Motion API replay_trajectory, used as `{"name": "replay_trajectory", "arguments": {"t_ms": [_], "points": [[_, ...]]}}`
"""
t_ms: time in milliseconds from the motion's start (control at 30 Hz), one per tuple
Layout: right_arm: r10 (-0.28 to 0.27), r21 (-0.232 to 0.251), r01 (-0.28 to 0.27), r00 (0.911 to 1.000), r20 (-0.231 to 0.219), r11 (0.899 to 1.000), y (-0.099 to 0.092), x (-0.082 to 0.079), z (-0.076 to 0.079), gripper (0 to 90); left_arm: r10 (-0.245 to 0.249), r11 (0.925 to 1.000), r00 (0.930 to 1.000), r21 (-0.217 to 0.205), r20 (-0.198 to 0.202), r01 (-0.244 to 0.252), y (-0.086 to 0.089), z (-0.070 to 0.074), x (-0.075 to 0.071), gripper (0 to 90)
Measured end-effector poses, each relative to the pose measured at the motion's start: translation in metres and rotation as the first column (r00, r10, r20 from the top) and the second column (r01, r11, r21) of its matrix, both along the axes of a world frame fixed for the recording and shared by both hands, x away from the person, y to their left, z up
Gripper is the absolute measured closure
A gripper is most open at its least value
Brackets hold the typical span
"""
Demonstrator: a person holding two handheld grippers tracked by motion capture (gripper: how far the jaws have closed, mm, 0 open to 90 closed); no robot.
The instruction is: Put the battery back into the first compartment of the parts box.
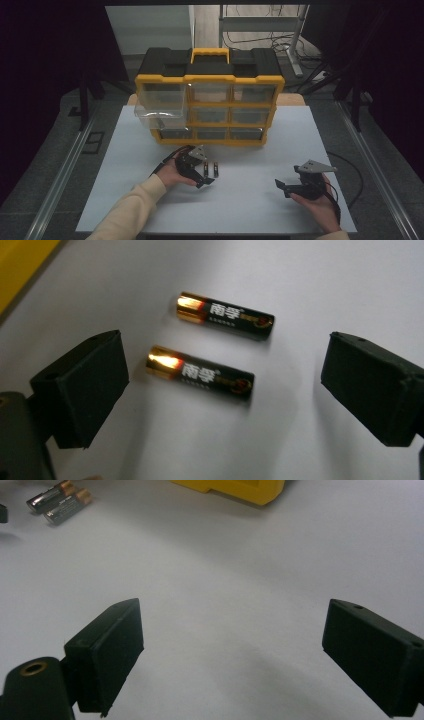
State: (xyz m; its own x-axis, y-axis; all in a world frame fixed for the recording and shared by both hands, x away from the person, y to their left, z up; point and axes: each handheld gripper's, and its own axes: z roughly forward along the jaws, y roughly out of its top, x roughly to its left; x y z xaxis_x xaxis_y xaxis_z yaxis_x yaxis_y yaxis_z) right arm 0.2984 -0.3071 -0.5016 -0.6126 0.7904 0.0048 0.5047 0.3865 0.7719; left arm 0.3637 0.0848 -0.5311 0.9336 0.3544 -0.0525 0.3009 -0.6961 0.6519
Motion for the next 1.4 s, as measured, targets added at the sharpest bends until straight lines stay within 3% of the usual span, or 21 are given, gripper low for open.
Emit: {"name": "replay_trajectory", "arguments": {"t_ms": [33,67,233,333,533,933,1167,1400], "points": [[0.001,0.000,-0.001,1.0000,0.000,1.000,0.000,0.000,0.000,9.9,-0.015,0.9998,0.9999,0.010,0.002,0.015,0.001,0.000,0.002,6.5],[0.002,0.000,-0.002,1.0000,-0.001,1.000,0.000,0.000,0.000,9.9,0.007,0.9999,1.0000,-0.015,-0.007,-0.007,-0.001,-0.003,0.002,6.6],[0.004,-0.002,-0.004,1.0000,-0.002,1.000,0.000,0.000,0.000,9.9,-0.011,0.9999,0.9999,0.001,-0.010,0.011,0.000,-0.008,0.004,8.5],[0.004,-0.002,-0.004,1.0000,-0.001,1.000,0.000,0.000,0.000,9.9,-0.025,0.9996,0.9997,0.016,0.007,0.025,0.000,-0.008,0.003,10.6],[0.006,-0.003,-0.006,1.0000,-0.002,1.000,0.001,0.000,0.000,9.9,-0.038,0.9993,0.9991,-0.001,0.020,0.038,0.003,-0.009,0.004,16.4],[0.007,-0.003,-0.007,1.0000,-0.004,1.000,0.000,0.000,0.000,9.9,-0.066,0.9978,0.9975,0.002,0.028,0.066,0.008,-0.005,0.002,41.0],[0.006,-0.004,-0.006,1.0000,-0.002,1.000,0.000,0.000,0.000,9.9,-0.050,0.9987,0.9985,0.013,0.025,0.049,0.007,-0.004,0.000,41.3],[0.005,-0.003,-0.006,1.0000,-0.003,1.000,0.000,-0.001,0.000,9.9,-0.035,0.9974,0.9989,-0.063,0.030,0.037,0.009,0.007,-0.005,41.3]]}}
